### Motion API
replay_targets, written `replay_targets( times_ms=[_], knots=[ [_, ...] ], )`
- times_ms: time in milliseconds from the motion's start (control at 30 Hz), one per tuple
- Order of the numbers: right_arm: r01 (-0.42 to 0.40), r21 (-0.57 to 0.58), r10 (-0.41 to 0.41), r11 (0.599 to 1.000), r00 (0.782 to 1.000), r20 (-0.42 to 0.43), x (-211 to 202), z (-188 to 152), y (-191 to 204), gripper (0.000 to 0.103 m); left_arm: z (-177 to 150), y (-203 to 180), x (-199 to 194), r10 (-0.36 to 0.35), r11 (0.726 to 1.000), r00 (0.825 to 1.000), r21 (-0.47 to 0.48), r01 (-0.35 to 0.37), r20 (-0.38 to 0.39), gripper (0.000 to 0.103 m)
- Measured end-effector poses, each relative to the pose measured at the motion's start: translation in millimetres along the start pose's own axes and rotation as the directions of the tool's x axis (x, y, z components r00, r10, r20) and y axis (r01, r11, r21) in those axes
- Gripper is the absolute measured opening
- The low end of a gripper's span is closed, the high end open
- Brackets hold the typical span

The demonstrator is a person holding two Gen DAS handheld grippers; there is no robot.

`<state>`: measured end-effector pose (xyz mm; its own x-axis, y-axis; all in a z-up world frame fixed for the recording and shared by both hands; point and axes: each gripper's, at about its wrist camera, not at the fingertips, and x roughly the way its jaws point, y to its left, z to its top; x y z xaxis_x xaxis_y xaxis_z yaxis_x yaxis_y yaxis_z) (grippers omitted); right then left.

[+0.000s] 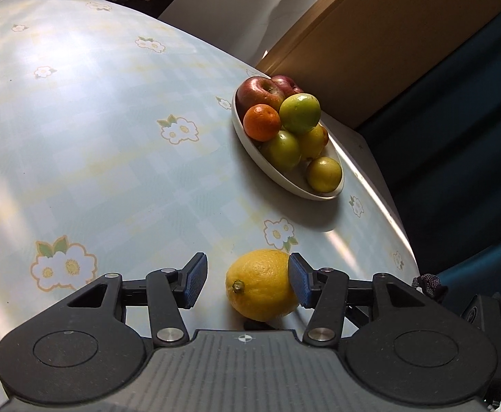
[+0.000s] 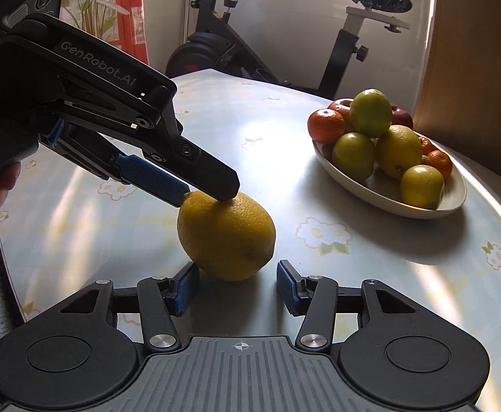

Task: Organize fruits
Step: 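Close the left gripper on the yellow lemon and lift it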

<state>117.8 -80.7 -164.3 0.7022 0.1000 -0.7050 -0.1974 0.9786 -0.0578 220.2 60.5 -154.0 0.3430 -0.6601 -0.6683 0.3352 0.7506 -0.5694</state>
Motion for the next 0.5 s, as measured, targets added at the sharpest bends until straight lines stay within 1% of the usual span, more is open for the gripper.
replay_targets(
  times_ms=[100,200,267,333,500],
  knots=[
    [0.011,0.002,-0.011,1.0,1.0,0.006,4.8,6.1,-0.3,0.048,4.7,-4.0,9.0,-0.015,1.0,1.0,0.011,0.015,-0.016,0.056],
    [-0.007,0.05,0.006,0.999,1.0,0.026,6.2,4.7,-6.1,0.047,10.0,-7.2,13.3,0.004,1.0,1.0,0.029,-0.004,0.005,0.054],
    [-0.014,0.063,0.011,0.998,0.999,0.044,5.2,0.6,-7.4,0.047,12.9,-2.1,15.7,-0.014,1.0,1.0,-0.003,0.014,0.002,0.053],
    [-0.015,0.069,0.011,0.998,0.999,0.053,4.4,-1.6,-7.3,0.047,13.0,5.5,16.6,-0.05,0.998,0.999,-0.047,0.049,0.0,0.051],
    [-0.019,0.09,0.014,0.996,0.998,0.057,4.3,-1.6,-8.7,0.047,10.0,12.9,22.5,-0.102,0.989,0.995,-0.111,0.1,-0.012,0.051]
  ],
)
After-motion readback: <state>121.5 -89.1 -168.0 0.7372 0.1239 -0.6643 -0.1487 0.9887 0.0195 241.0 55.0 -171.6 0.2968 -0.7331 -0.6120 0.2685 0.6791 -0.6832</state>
